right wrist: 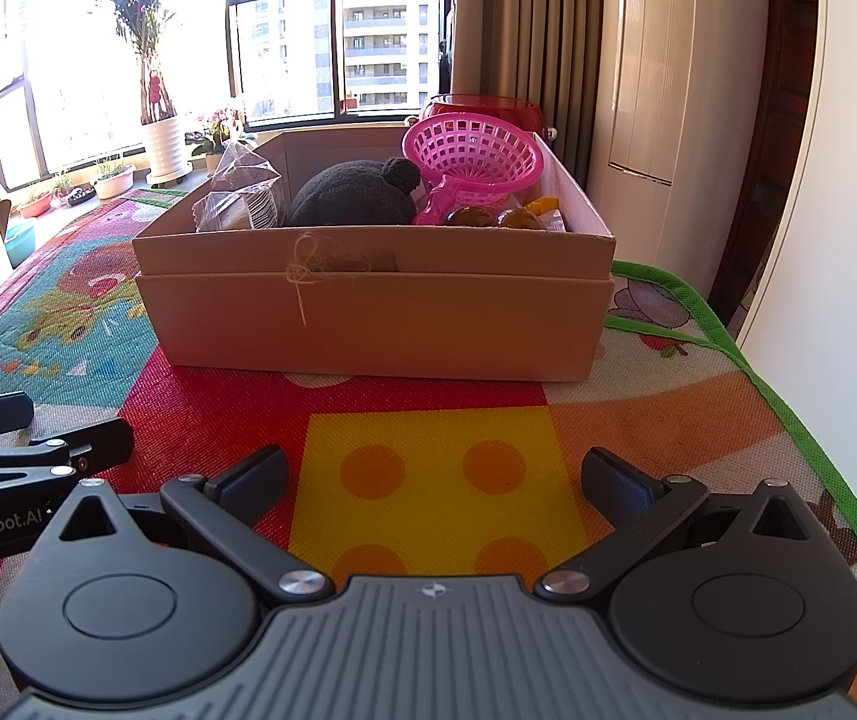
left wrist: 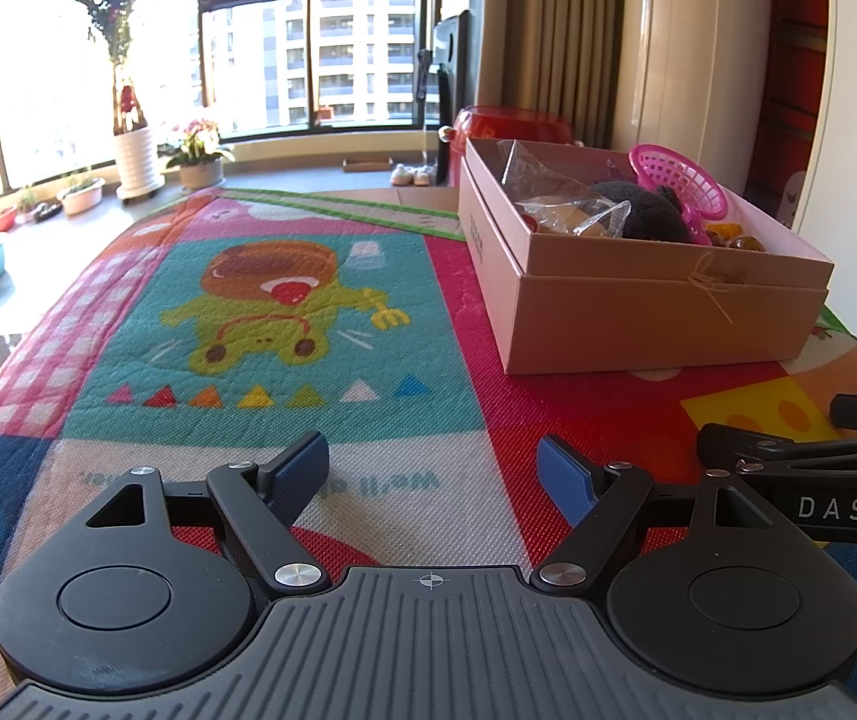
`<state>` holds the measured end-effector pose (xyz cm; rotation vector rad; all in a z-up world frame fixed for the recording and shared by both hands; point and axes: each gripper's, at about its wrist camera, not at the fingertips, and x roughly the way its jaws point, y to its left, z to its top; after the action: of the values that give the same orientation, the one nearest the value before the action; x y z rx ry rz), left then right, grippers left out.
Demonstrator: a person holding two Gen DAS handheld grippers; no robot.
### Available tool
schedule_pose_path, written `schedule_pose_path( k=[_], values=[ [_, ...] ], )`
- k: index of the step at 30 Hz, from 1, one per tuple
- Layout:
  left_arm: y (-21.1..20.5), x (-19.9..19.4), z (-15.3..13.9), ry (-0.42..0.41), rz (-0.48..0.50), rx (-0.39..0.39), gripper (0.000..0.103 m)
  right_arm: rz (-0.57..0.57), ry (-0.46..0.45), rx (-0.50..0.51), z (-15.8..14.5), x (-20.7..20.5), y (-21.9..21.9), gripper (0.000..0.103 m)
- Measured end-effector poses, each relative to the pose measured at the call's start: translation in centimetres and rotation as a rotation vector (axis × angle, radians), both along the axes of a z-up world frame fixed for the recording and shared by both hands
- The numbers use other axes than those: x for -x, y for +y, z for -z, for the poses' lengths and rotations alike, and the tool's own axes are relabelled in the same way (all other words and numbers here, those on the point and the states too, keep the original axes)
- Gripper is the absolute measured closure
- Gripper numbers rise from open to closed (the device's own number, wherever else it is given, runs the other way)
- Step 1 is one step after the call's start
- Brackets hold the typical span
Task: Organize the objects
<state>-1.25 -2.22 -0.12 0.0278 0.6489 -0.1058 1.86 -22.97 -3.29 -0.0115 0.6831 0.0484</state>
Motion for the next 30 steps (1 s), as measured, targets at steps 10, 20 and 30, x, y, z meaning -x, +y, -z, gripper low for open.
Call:
schedule_pose_path(
  k=[10, 20, 30],
  values=[
    [0.00, 0.00, 0.00, 0.000, -0.001, 0.000, 0.020, 0.000, 0.000, 0.000, 0.01, 0.00, 0.01, 0.000],
    [0.02, 0.01, -0.01, 0.000, -0.001, 0.003, 0.020, 0.000, 0.000, 0.001, 0.04, -0.04, 0.02, 0.000],
    [-0.11, 0.21, -0.07, 0.001, 0.002, 0.009, 0.020, 0.001, 0.000, 0.000, 0.03, 0.02, 0.01, 0.000]
  ],
)
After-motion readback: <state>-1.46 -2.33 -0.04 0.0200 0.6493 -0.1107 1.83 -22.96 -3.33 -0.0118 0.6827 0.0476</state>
